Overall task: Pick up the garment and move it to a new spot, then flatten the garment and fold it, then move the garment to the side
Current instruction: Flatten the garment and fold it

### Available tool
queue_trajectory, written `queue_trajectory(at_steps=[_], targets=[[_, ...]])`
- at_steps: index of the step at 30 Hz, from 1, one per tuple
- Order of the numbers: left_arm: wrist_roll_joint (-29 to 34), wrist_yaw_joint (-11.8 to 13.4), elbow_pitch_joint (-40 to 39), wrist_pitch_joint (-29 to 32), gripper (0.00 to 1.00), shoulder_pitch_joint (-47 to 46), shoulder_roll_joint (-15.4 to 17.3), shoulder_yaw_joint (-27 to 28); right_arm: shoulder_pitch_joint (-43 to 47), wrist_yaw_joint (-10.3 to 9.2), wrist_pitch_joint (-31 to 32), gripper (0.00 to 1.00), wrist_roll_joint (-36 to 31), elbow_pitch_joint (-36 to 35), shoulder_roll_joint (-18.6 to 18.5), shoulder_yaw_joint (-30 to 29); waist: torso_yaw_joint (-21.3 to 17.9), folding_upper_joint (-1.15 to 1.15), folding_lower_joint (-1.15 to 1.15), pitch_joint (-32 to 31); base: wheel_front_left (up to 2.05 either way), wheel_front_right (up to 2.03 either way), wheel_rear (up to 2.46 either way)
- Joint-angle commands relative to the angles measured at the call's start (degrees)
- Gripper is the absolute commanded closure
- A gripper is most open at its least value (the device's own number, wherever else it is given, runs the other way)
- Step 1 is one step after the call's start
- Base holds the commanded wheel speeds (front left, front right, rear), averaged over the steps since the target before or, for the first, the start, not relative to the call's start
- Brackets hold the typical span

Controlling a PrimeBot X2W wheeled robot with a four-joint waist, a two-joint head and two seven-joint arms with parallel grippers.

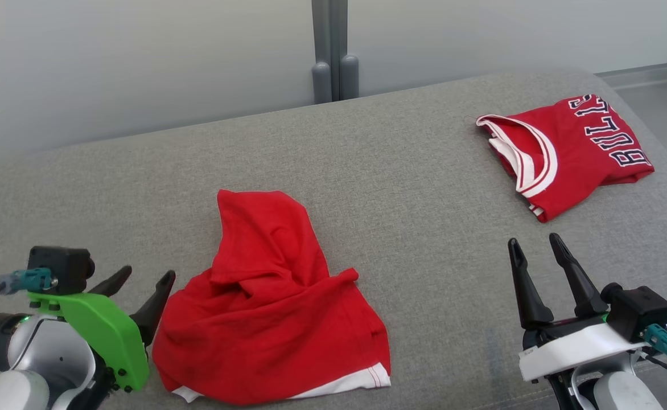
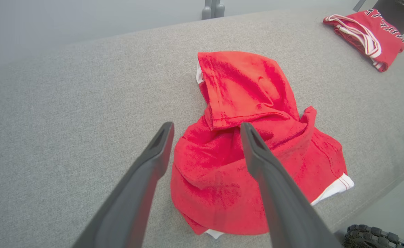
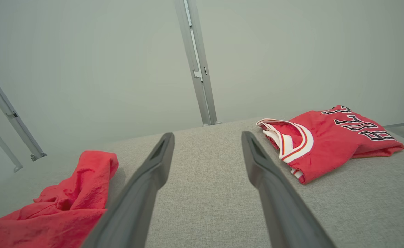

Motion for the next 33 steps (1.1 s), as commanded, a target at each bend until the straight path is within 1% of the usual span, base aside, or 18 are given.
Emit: queue_trajectory(at_steps=[1,2,4,7,9,11,12,15,17,18,19,24,31,33], targets=[[1.4,1.1,-0.5,-3.8,0.00,1.4,-1.5,0.7,0.5,0.00,-0.2,0.00,-0.2,-0.2,0.0,0.2,0.4,0.00,0.00,0.2,0.00,0.00,0.00],[2.3,1.1,-0.9,-6.2,0.00,2.0,-2.6,0.7,0.5,0.00,-0.2,0.00,-0.2,-0.3,-0.1,0.3,0.6,0.00,0.00,0.3,0.00,0.00,0.00],[4.5,2.2,-0.4,-11.3,0.00,3.0,-4.0,1.2,0.3,0.00,-0.2,0.00,-0.2,-0.3,-0.3,0.5,0.9,0.00,0.00,0.7,0.00,0.00,0.00],[6.8,3.5,0.9,-18.4,0.00,4.6,-7.2,1.6,0.1,0.00,-0.2,0.00,-0.3,-0.4,-0.8,0.9,1.3,0.00,0.00,1.1,0.00,0.00,0.00],[7.9,4.1,2.0,-22.7,0.00,5.2,-8.7,2.0,-0.1,0.00,-0.2,0.00,-0.3,-0.5,-1.0,0.9,1.6,0.00,0.00,1.3,0.00,0.00,0.00],[8.4,4.9,2.9,-27.3,0.00,6.0,-10.9,2.8,0.0,0.00,-0.2,0.00,-0.2,-0.5,-1.2,0.9,1.9,0.00,0.00,1.5,0.00,0.00,0.00],[8.4,4.9,2.9,-27.3,0.00,6.0,-10.9,2.8,0.0,0.00,-0.2,0.00,-0.2,-0.5,-1.2,0.9,1.9,0.00,0.00,1.5,0.00,0.00,0.00],[8.9,5.8,4.5,-33.0,0.00,7.6,-13.6,3.5,0.1,0.00,-0.2,0.00,-0.1,-0.5,-1.5,1.0,2.0,0.00,0.00,1.8,0.00,0.00,0.00],[10.4,6.2,5.8,-36.1,0.00,8.4,-14.3,3.5,0.1,0.00,-0.2,0.00,-0.1,-0.7,-1.6,0.9,2.1,0.00,0.00,2.0,0.00,0.00,0.00],[10.4,6.6,6.2,-37.6,0.00,8.8,-15.4,3.6,0.2,0.00,-0.2,0.00,-0.1,-0.7,-1.6,0.9,2.2,0.00,0.00,2.0,0.00,0.00,0.00],[10.2,6.4,6.4,-38.7,0.00,9.3,-16.4,3.5,0.4,0.00,-0.2,0.00,-0.1,-0.8,-1.6,0.9,2.3,0.00,0.00,2.0,0.00,0.00,0.00],[13.3,5.2,7.8,-41.4,0.00,9.3,-18.4,3.8,1.0,0.00,-0.2,0.00,-0.3,-0.7,-1.9,1.3,2.9,0.00,0.00,1.9,0.00,0.00,0.00],[14.6,3.0,9.5,-41.9,0.00,10.1,-20.6,5.0,1.1,0.00,0.3,0.00,-0.1,-0.8,-2.2,1.9,3.0,0.00,0.00,1.0,0.00,0.00,0.00],[15.0,2.6,9.9,-41.9,0.00,10.3,-20.8,5.5,1.2,0.00,0.5,0.00,0.0,-0.8,-2.3,2.1,2.9,0.00,0.00,0.7,0.00,0.00,0.00]])
